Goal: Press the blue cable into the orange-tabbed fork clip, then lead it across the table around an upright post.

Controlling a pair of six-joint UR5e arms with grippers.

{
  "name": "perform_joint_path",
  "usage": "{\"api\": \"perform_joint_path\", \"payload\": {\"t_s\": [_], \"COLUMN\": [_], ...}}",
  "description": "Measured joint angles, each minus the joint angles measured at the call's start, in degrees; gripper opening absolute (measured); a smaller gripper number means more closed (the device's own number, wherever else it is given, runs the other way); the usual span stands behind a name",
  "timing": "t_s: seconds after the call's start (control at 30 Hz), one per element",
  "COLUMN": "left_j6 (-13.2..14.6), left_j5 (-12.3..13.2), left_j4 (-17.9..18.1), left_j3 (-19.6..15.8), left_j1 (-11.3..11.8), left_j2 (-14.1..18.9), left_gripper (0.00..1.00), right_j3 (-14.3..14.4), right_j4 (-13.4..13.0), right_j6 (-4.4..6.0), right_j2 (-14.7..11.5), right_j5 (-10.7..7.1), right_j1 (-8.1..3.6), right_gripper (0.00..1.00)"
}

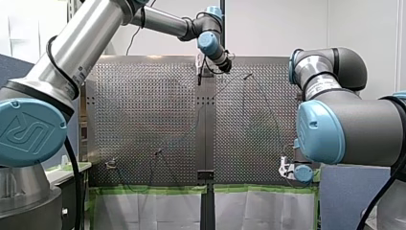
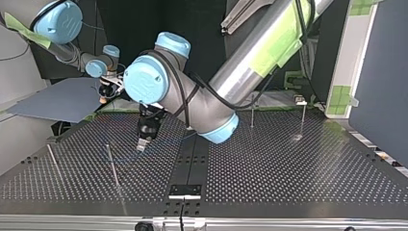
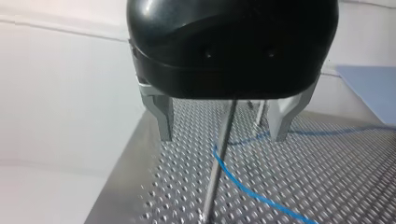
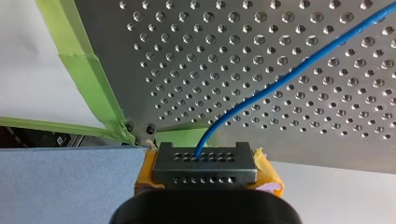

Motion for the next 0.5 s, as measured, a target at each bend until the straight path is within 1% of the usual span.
{"api": "perform_joint_path", "payload": {"t_s": [0.17,0.5], "left_j6": [-2.11,-2.79], "left_j5": [2.94,8.82], "left_j4": [2.25,2.77], "left_j3": [0.36,0.52], "left_j1": [-0.15,0.03], "left_j2": [-0.9,-1.12], "left_gripper": [0.99,0.99], "right_j3": [-0.03,-0.09], "right_j4": [-0.04,-0.05], "right_j6": [0.0,0.0], "right_j2": [-0.01,0.0], "right_j5": [-0.16,-0.58], "right_j1": [0.1,0.2], "right_gripper": [0.0,0.0]}}
